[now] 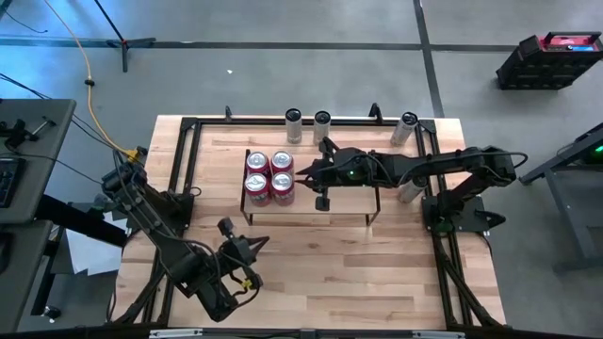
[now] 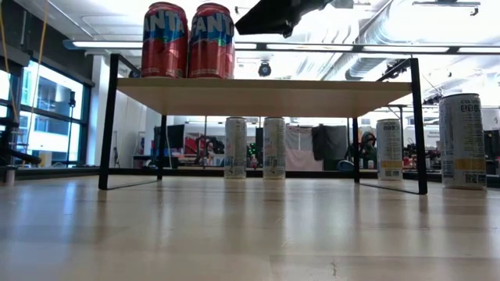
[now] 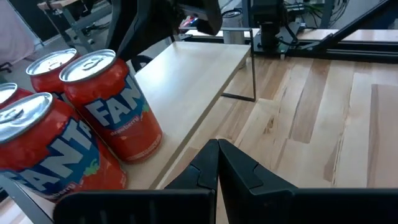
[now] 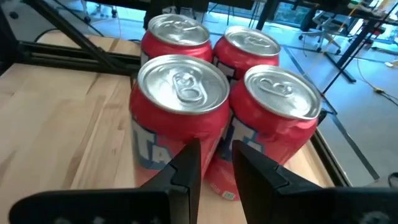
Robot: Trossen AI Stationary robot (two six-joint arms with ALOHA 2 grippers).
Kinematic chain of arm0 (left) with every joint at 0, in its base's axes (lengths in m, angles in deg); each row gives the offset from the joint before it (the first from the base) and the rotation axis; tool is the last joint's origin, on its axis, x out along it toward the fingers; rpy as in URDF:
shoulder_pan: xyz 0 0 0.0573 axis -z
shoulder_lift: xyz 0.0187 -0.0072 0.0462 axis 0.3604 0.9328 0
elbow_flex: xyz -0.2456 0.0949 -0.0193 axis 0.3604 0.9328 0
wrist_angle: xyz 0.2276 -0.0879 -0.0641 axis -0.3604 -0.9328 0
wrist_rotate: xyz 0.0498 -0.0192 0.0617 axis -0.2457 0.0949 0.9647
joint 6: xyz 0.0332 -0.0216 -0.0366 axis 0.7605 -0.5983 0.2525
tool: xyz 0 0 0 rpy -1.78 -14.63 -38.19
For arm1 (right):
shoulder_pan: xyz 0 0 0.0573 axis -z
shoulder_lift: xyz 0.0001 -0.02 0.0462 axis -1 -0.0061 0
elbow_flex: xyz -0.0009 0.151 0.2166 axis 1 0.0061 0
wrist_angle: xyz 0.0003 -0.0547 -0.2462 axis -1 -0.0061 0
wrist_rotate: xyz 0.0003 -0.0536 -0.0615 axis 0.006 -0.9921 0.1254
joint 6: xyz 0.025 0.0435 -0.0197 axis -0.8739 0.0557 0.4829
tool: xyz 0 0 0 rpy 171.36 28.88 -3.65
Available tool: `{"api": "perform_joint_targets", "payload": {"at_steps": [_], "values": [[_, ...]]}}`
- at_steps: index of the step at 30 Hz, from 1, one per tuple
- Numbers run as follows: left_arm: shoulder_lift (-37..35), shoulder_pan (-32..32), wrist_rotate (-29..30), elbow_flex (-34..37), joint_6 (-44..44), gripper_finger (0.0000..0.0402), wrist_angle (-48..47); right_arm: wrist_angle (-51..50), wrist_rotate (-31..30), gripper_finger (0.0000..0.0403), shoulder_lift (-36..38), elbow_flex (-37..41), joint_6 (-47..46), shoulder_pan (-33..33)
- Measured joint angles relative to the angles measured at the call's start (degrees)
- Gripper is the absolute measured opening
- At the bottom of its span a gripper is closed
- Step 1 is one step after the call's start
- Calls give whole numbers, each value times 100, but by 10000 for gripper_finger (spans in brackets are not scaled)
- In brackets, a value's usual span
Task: Place canned beverage on shelf
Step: Put the red soda can on the shelf aligned with the other red soda can
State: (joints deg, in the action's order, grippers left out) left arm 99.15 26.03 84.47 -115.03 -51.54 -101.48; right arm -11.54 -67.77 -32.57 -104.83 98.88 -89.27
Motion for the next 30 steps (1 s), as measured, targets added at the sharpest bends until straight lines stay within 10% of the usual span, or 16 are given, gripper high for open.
{"api": "perform_joint_targets", "payload": {"at_steps": [30], "values": [[-150,-815,120,-2,469,0,35,118,21,75,-72,-2,-241,-4]]}}
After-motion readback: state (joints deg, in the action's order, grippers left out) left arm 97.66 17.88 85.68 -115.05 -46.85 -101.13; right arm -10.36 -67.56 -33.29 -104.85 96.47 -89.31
